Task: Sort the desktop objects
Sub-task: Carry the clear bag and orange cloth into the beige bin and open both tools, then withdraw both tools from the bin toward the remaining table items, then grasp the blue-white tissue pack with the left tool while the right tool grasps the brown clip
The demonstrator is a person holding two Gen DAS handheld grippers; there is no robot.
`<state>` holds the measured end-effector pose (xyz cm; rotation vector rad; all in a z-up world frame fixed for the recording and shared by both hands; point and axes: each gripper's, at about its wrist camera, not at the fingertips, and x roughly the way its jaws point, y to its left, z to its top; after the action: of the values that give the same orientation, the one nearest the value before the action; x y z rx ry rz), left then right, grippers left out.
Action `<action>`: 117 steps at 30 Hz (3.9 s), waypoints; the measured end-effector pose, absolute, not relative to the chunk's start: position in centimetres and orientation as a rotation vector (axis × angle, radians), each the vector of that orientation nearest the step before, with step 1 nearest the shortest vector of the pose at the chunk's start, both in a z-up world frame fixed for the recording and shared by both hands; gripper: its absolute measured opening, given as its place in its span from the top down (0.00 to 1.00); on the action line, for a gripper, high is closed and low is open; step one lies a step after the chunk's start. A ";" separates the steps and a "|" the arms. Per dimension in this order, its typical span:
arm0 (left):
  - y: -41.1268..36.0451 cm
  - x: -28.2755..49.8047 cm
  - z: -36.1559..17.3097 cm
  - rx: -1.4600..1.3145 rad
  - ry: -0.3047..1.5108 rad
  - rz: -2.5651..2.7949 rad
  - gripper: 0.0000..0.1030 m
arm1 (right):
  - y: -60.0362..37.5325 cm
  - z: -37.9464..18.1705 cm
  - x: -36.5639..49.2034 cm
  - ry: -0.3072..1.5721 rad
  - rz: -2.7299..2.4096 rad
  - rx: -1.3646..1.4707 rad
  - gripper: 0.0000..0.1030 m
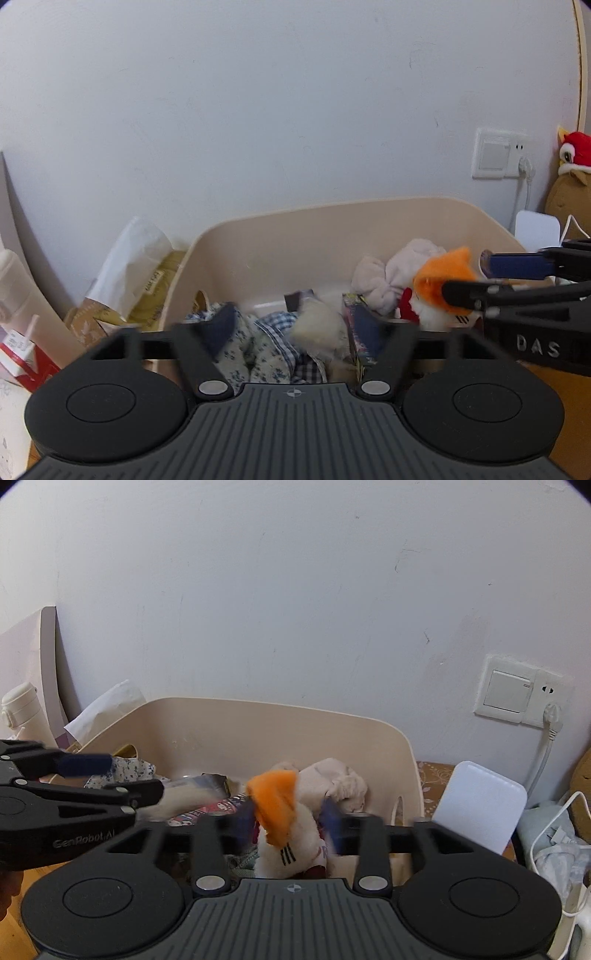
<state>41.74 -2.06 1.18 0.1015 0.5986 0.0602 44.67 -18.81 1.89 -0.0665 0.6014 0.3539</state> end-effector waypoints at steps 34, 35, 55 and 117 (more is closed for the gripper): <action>-2.1 27.5 -2.0 0.114 0.637 0.037 0.17 | -20.1 -1.2 27.8 0.570 0.463 -0.131 0.00; -2.0 27.3 -2.4 0.111 0.644 0.040 0.17 | -19.8 -1.9 27.8 0.585 0.467 -0.136 0.00; -0.1 27.0 -7.0 0.057 0.725 0.047 0.17 | -19.9 -7.4 30.8 0.675 0.390 -0.147 0.01; -4.3 28.5 -8.6 0.001 0.777 -0.075 0.55 | -21.2 -8.0 32.0 0.670 0.355 -0.088 0.82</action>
<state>28.47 -4.32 -8.59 0.0005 0.7771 -0.0746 32.03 -21.21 -7.99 -0.0883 0.6703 0.3553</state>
